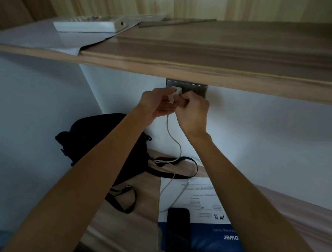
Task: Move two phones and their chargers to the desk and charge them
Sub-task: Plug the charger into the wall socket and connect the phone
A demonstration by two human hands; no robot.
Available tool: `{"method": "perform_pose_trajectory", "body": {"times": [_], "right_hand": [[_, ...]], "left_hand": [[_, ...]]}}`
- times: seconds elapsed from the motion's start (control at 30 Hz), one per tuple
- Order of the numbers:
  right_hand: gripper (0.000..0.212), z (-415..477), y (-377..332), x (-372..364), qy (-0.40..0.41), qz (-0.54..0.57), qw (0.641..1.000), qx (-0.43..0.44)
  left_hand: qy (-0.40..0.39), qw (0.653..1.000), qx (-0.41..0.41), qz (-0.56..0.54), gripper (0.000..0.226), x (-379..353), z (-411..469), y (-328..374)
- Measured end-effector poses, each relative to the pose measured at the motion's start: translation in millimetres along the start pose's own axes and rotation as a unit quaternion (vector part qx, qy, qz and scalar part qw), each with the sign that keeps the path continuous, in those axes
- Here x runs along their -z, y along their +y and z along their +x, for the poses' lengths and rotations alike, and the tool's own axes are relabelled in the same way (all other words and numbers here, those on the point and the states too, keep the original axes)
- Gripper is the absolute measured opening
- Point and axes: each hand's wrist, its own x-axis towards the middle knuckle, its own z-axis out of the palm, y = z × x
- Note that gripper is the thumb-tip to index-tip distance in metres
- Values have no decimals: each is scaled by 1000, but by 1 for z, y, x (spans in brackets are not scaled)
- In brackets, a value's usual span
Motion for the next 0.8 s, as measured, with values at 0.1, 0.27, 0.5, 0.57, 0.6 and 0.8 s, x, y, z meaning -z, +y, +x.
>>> {"method": "perform_pose_trajectory", "body": {"times": [0.1,0.27,0.5,0.57,0.6,0.8], "right_hand": [[20,7,-3,-1,3,-17,1000,-7],[20,3,-1,0,-6,-12,1000,-3],[23,10,-2,-1,-13,-18,1000,-16],[27,3,-1,-2,-4,-17,1000,-1],[27,2,0,-1,3,-16,1000,5],[21,18,3,-2,-18,-42,999,-14]], "left_hand": [[18,1000,1,3,18,-2,3,5],[-16,1000,25,-6,26,3,1,4],[-16,1000,21,-11,20,1,3,9],[-22,999,17,-23,24,4,2,1],[-24,999,12,-29,24,4,3,-1],[-36,999,3,-32,23,-3,15,5]]}}
